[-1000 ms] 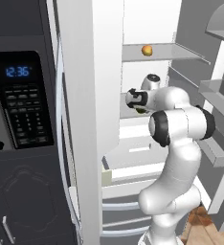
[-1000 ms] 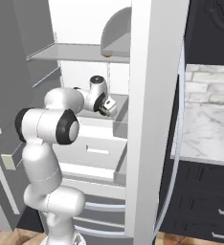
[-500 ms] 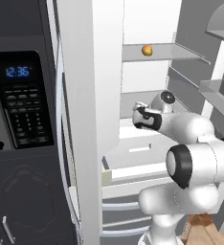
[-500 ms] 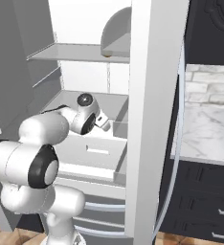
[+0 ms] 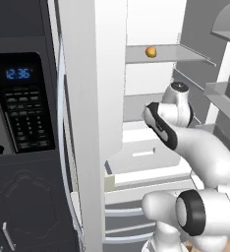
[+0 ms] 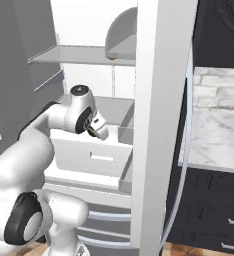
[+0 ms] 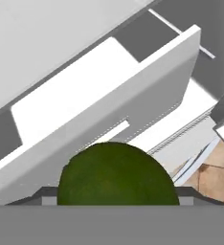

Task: Place the cold items (mango and lime) from the fridge in one tupperware on the dining counter. Place the warm items (hot dog and kebab skewer) in the stove area in another tupperware.

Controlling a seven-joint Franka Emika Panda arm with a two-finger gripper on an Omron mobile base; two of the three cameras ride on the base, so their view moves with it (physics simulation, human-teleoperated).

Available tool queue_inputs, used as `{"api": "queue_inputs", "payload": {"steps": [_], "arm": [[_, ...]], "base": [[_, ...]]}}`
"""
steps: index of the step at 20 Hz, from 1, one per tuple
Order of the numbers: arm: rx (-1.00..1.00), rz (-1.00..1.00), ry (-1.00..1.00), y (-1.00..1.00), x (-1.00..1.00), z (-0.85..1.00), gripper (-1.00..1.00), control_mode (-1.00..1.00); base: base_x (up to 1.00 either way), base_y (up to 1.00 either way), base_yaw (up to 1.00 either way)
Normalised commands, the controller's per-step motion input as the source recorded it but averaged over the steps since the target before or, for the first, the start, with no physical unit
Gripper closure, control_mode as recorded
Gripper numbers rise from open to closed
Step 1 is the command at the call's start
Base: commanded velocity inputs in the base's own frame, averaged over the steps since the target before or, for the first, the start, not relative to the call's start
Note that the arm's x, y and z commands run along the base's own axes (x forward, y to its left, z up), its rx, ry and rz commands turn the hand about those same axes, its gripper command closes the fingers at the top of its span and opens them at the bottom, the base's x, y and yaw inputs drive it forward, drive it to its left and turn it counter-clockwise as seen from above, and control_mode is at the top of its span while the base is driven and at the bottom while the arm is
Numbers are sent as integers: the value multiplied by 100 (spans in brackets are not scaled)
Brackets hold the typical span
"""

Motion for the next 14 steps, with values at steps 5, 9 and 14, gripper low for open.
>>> {"api": "queue_inputs", "payload": {"steps": [5, 9, 14], "arm": [[0, 0, 21, 0, -81, 31, 100, -100], [0, 0, 0, 2, -95, 4, 100, -100], [0, 0, -40, 7, -91, 3, 100, -100]], "base": [[0, 0, 0], [0, 0, 0], [0, 0, 0]]}}
